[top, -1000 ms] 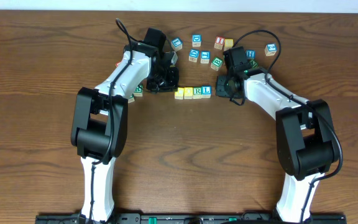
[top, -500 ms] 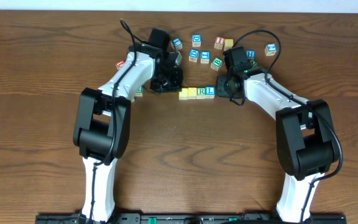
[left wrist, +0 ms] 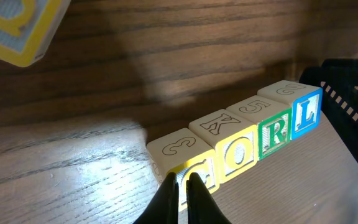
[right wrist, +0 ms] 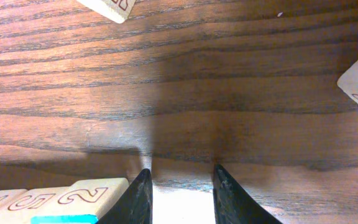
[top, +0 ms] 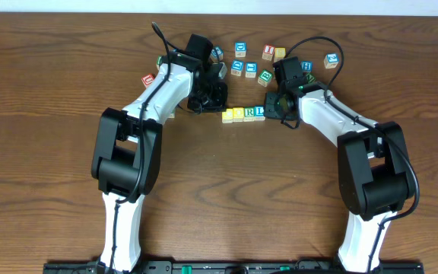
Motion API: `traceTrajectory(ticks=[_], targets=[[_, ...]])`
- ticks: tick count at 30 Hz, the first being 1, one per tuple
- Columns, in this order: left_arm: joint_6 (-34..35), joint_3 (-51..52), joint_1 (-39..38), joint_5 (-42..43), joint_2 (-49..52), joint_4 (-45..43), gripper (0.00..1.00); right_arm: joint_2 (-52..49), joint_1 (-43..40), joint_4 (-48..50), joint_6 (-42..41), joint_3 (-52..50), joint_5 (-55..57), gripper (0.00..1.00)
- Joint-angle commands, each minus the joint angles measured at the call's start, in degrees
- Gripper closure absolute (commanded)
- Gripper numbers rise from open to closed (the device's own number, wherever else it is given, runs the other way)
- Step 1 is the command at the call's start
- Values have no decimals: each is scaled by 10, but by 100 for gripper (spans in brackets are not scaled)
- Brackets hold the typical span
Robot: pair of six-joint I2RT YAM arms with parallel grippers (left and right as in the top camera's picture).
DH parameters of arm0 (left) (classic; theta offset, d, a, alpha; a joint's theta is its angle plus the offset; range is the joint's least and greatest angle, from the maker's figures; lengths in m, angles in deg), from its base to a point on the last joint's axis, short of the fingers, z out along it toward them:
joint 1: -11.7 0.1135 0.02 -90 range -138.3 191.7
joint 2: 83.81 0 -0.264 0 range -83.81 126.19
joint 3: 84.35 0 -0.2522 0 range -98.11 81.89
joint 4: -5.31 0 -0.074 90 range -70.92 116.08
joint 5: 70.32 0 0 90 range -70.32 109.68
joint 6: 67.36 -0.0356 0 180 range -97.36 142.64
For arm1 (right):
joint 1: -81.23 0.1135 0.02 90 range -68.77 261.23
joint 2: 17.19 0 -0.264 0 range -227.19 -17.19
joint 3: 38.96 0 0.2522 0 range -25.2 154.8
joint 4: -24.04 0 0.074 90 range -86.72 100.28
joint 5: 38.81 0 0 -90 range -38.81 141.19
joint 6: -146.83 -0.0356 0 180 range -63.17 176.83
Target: Spell out CORL
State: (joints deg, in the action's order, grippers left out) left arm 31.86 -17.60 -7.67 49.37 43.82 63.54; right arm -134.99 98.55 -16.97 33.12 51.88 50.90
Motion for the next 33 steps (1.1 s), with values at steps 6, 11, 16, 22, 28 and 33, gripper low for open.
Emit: traceTrajectory(ticks=[6, 11, 16, 22, 28, 33], targets=[[4, -21, 36, -8, -26, -5, 93, 13, -1, 7, 2, -5, -4, 74], [4, -21, 63, -37, -64, 0, 93, 14, -2, 7, 9, 4, -5, 74], [2, -21, 79, -69, -77, 10, 92, 13, -2, 13, 28, 27, -5, 75], [-2, -21, 82, -104, -77, 19, 93, 13, -9, 17, 39, 59, -1, 77], [-2, -20, 82, -119, -77, 20, 93, 10, -6, 52, 41, 62, -41, 75], [-1, -20, 82, -161, -77, 21, 93, -5, 8, 58, 40, 62, -63, 75]])
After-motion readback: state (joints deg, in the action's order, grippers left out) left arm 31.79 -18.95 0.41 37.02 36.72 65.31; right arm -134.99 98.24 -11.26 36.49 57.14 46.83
